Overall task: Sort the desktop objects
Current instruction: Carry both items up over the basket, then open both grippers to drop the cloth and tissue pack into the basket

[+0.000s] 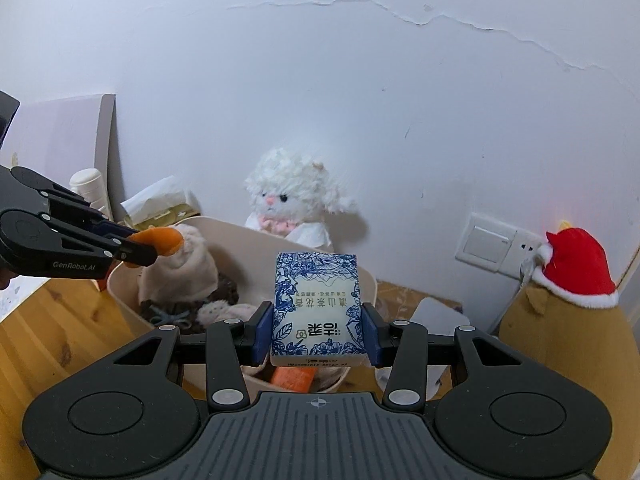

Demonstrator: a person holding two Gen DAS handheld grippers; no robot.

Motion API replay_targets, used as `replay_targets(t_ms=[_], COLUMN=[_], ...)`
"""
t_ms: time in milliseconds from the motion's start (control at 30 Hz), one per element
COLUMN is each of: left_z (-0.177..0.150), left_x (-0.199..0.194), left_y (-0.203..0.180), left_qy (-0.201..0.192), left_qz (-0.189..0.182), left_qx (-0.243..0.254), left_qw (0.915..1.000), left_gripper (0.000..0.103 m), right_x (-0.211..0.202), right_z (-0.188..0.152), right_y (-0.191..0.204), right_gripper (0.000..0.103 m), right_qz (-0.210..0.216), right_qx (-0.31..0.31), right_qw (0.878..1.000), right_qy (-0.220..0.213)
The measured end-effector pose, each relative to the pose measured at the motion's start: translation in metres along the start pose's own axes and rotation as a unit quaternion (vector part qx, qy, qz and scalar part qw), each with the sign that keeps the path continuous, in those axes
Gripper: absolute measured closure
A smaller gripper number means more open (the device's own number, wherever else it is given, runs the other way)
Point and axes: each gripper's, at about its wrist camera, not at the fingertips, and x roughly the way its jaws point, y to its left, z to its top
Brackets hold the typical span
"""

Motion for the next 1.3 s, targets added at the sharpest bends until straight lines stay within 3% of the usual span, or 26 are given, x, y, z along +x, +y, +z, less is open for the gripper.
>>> replay_targets(t_ms=[400, 567, 967, 1300], left_z=[0.015, 0.011, 0.002, 0.001], left_x=[0.038, 0.061, 0.097, 0.113], left_y=[-0.007, -0.004, 0.005, 0.002], left_qy=[0.023, 0.067, 0.134, 0.161], left_qz=[0.019, 0.030, 0.043, 0.049], left_qx=[-0.002, -0.023, -0.071, -0.084], left_qw=[0.9996, 0.9970, 0.9875, 0.9822], left_gripper=[0.088, 0.088, 0.088, 0.088], right_x=[0.042, 0.061, 0.113, 0.138], right_z=[0.010, 0.012, 0.005, -0.002], right_y=[-0.021, -0.020, -0.010, -0.016], right_gripper=[0.060, 0.060, 0.060, 0.060], right_qz=[0.009, 0.022, 0.062, 0.096], right_qx=[-0.009, -0.015, 0.008, 0.042], right_qw=[1.000, 1.000, 0.996, 0.988], right_qy=[0.005, 0.014, 0.069, 0.110])
